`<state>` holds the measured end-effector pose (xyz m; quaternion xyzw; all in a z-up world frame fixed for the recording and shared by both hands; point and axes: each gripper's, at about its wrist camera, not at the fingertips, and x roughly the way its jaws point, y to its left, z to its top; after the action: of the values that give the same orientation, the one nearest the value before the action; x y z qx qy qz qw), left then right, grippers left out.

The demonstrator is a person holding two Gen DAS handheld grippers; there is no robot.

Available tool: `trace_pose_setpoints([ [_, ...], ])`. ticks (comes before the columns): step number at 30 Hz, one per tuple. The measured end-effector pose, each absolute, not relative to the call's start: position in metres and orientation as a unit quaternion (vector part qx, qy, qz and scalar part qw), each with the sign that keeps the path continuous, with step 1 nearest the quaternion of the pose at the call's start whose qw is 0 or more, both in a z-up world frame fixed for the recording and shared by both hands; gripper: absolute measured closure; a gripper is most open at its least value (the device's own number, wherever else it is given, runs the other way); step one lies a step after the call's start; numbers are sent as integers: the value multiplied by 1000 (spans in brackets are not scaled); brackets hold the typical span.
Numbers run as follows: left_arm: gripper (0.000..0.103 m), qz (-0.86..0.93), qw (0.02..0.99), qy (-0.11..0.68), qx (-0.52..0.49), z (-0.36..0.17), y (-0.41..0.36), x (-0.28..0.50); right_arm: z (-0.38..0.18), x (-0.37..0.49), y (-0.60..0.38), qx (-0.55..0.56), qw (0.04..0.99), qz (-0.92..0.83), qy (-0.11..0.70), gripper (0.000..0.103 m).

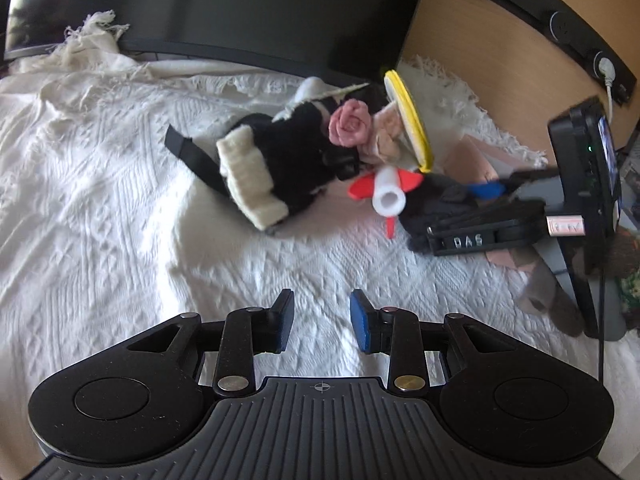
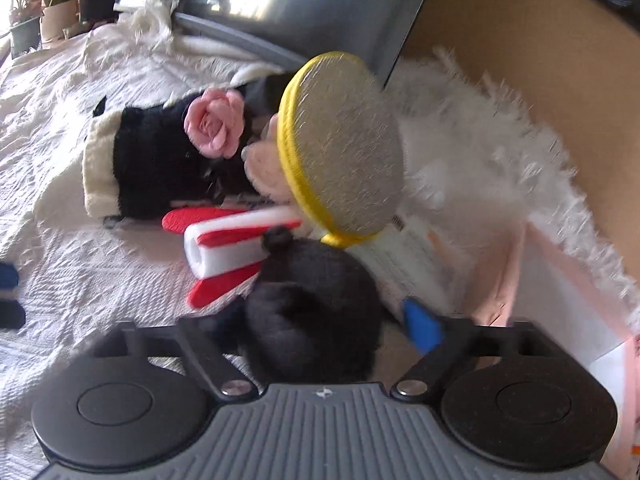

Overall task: Organize soft objects
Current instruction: 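Grasp the black plush bear with the right gripper while the left gripper reaches the yellow glitter disc, then grasp the yellow-rimmed glitter disc with the left gripper while the right gripper holds the bear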

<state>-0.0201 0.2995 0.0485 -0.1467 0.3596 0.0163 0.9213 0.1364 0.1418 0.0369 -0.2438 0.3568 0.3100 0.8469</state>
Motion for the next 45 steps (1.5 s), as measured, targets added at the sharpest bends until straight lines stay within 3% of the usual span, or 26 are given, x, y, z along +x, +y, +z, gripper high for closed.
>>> trace_pose_setpoints([
  [11,69,-54,934,281,-215,110,301,88,86,51,43,-196,863,273,378,38],
  [22,69,-93,877,387,-270,68,244,117,70,16,-52,-152,892,178,387,38],
  [26,69,-46,858,386,-336,49,243,133,66,15,-64,-116,894,161,403,38],
  [45,69,4,890,340,-303,53,218,192,63,5,-78,-111,896,156,401,38],
])
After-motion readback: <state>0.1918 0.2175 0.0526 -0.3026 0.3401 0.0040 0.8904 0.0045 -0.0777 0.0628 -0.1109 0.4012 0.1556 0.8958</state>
